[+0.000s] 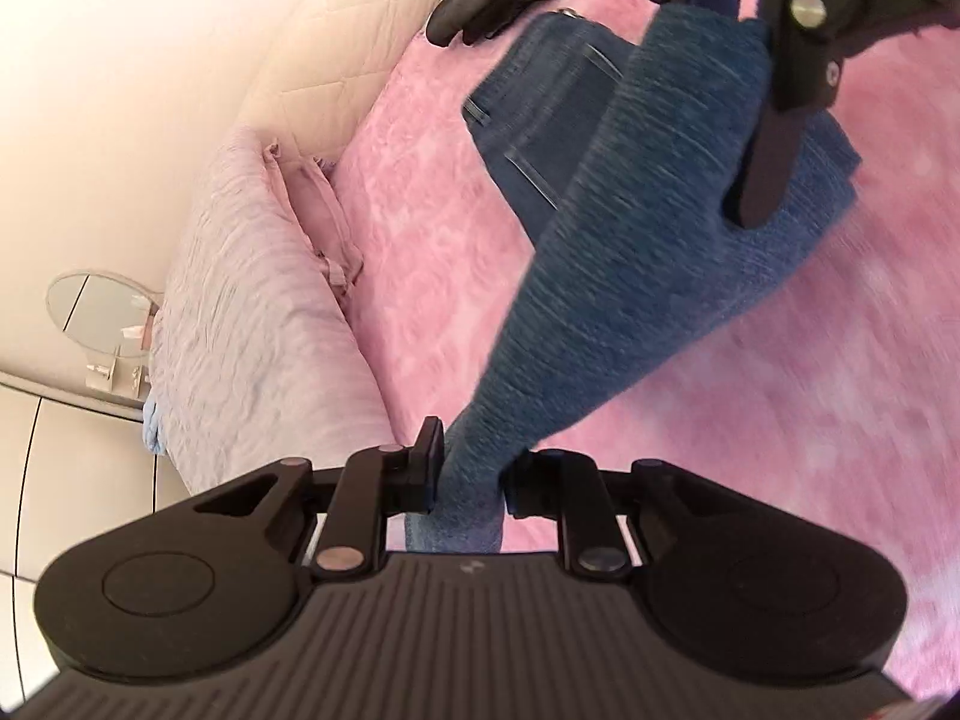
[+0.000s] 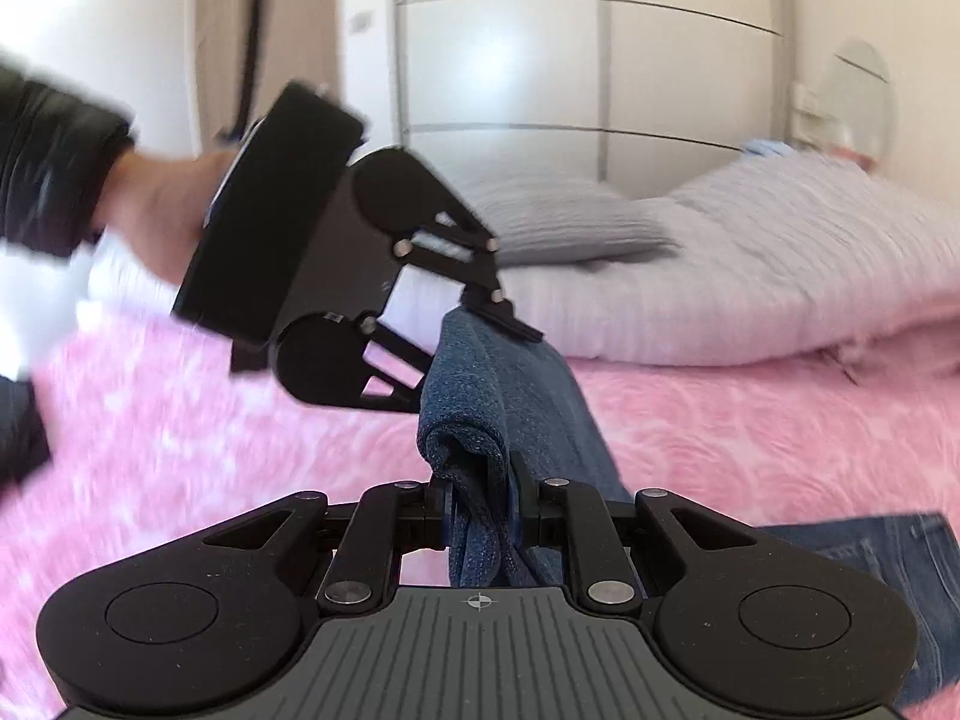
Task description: Fold clothes
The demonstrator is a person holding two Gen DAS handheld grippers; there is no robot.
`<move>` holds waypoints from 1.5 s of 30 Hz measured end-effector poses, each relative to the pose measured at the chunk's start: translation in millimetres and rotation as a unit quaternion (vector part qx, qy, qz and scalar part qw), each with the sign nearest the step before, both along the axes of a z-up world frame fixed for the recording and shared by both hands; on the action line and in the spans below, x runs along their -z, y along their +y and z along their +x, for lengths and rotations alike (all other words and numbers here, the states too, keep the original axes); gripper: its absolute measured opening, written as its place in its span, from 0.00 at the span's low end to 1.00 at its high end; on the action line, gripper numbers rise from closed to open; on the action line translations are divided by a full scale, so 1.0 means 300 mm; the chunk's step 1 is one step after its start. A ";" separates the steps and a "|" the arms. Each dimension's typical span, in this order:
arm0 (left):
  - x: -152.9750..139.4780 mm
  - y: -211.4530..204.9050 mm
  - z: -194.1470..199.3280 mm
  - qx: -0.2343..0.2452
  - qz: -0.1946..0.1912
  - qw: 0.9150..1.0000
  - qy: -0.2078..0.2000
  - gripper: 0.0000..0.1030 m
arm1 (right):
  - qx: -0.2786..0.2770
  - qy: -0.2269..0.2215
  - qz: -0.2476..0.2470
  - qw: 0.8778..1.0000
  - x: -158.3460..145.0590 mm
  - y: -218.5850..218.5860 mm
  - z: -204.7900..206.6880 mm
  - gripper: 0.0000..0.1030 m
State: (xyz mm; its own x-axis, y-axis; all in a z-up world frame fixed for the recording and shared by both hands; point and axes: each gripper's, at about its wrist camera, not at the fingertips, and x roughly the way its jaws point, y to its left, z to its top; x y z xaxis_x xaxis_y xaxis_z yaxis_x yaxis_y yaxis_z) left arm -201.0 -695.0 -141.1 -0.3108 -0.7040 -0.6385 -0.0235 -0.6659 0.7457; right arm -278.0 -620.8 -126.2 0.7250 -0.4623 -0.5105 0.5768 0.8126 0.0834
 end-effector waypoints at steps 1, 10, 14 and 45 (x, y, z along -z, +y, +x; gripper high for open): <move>-0.021 -0.021 -0.053 -0.002 0.000 1.000 -0.004 0.16 | 0.003 -0.013 0.012 1.000 -0.016 -0.045 -0.060 0.15; -0.088 -0.266 -0.639 -0.003 0.016 0.999 -0.039 0.16 | 0.047 -0.112 0.114 0.986 -0.117 -0.446 -0.622 0.15; 0.031 -0.394 -0.924 0.042 0.029 0.997 -0.063 0.17 | 0.118 -0.127 0.165 0.971 -0.026 -0.604 -0.874 0.15; 0.199 -0.618 -0.854 -0.299 0.234 0.907 0.183 0.45 | 0.252 -0.057 0.187 0.948 0.138 -0.820 -1.165 0.66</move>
